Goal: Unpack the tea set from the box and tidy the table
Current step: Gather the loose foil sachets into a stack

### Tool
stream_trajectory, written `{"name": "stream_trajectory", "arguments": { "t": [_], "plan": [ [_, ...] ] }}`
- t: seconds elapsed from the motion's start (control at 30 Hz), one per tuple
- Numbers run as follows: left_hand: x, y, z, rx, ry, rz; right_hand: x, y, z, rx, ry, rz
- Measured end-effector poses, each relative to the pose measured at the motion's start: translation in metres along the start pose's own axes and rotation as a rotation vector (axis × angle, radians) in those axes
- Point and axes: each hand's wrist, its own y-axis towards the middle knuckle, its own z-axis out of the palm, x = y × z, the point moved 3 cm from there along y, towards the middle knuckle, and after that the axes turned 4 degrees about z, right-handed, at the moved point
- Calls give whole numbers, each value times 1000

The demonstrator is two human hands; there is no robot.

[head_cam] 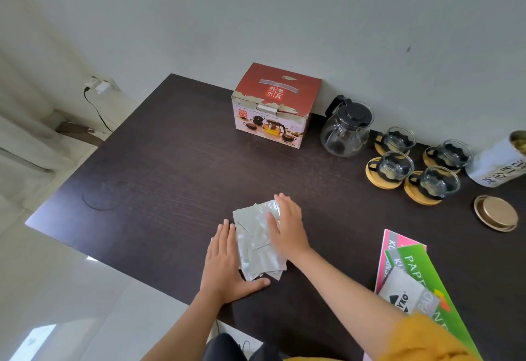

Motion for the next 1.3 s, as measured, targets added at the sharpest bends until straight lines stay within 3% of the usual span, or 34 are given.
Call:
{"name": "stream_trajectory", "arguments": {
  "t": [0.2, 0.63, 0.73, 0.97, 1.1, 1.3],
  "plan": [
    [-1, 1, -2, 48, 15, -34, 11, 34, 11, 204, -68, 41],
    [-2, 2, -5, 35, -41, -47, 1, -25, 15, 92, 4, 18],
    [-2, 1, -5, 42, -28, -48, 6, -16, 11, 96, -62, -24],
    [-1, 1, -5, 37, -36, -52, 11, -13, 25, 301, -335, -89],
    [-2, 0, -6, 24, -41, -58, 3, -30, 19, 209, -227, -74],
    [-3, -1, -8, 1, -62, -45, -30, -62, -1, -43, -72, 152]
  ]
}}
